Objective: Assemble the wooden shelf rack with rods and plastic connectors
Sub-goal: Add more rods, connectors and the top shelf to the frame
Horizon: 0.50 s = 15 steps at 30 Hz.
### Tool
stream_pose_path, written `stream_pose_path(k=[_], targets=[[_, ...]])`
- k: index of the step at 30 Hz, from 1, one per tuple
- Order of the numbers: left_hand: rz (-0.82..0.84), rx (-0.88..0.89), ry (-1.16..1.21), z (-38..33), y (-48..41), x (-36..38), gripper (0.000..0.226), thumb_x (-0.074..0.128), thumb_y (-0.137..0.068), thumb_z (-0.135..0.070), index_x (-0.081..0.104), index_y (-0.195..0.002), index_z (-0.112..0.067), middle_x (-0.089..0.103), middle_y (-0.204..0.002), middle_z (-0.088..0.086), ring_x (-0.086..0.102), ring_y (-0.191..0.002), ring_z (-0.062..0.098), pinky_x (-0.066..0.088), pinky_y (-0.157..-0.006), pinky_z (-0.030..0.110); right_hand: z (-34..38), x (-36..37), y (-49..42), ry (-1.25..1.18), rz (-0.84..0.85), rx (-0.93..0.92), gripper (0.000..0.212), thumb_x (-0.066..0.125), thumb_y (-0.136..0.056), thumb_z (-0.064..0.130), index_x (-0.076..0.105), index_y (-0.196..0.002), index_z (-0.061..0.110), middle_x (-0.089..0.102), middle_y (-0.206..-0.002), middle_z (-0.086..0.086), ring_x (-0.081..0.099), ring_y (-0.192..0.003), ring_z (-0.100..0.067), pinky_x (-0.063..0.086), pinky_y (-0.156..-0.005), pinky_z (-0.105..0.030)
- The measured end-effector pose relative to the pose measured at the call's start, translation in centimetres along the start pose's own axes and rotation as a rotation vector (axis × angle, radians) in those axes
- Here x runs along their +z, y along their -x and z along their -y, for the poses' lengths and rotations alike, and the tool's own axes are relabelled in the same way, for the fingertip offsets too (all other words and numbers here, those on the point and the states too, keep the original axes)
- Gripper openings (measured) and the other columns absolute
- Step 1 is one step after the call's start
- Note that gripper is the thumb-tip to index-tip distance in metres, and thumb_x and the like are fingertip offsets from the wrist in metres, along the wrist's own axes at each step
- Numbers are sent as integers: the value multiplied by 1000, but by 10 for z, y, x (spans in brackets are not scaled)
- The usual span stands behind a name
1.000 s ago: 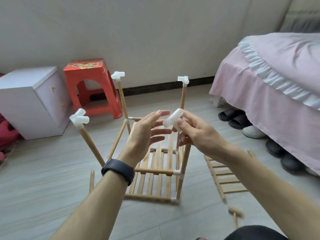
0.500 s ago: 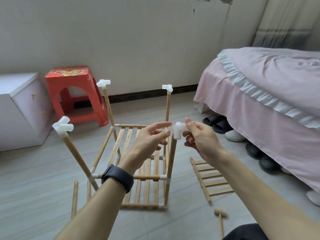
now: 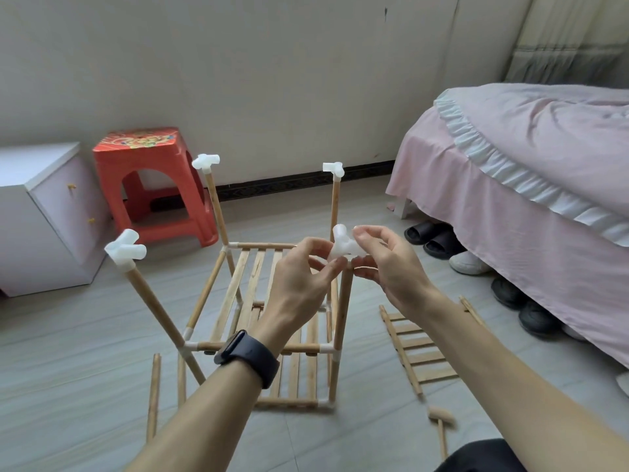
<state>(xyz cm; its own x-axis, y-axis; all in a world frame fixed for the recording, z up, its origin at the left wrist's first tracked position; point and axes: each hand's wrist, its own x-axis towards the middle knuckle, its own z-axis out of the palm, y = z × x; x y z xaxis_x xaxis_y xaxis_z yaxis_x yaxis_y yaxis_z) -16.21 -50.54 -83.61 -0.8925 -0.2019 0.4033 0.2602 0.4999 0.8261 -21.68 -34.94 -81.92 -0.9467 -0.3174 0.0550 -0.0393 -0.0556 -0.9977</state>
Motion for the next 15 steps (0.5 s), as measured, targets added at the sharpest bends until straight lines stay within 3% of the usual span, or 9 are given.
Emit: stream_pose_path(k=[5, 11, 13, 15], targets=[[-42, -35, 19, 0, 5, 8, 29, 79, -85, -38, 65, -106, -23, 68, -97, -13, 63, -88, -4, 52, -68, 13, -9, -6, 9, 24, -42, -27, 25, 69, -96, 36, 66, -114, 20, 78, -97, 7, 74, -94, -11, 57, -75, -25], [-58, -80, 161, -10, 5, 13, 34, 81, -80, -42, 65, -104, -24, 70, -98, -10, 66, -87, -2, 53, -70, 13, 3, -9, 6, -376, -20, 14, 44, 78, -79, 29, 66, -116, 8, 73, -91, -6, 71, -83, -14, 57, -77, -24], [-57, -88, 179, -13, 7, 18, 35, 81, -80, -42, 64, -104, -24, 70, -100, -9, 67, -89, 0, 53, -70, 14, 5, -10, 3, -405, 30, 37, 38, 76, -83, 28, 70, -114, 8, 71, -88, -4, 69, -81, -13, 57, -76, -25], [-47, -132, 262, -14, 8, 21, 37, 82, -82, -37, 59, -108, -23, 69, -103, -5, 69, -91, 4, 54, -72, 17, 4, -10, 1, -359, 82, 78, 29, 68, -94, 27, 72, -117, 11, 72, -95, -4, 68, -89, -16, 58, -84, -32]])
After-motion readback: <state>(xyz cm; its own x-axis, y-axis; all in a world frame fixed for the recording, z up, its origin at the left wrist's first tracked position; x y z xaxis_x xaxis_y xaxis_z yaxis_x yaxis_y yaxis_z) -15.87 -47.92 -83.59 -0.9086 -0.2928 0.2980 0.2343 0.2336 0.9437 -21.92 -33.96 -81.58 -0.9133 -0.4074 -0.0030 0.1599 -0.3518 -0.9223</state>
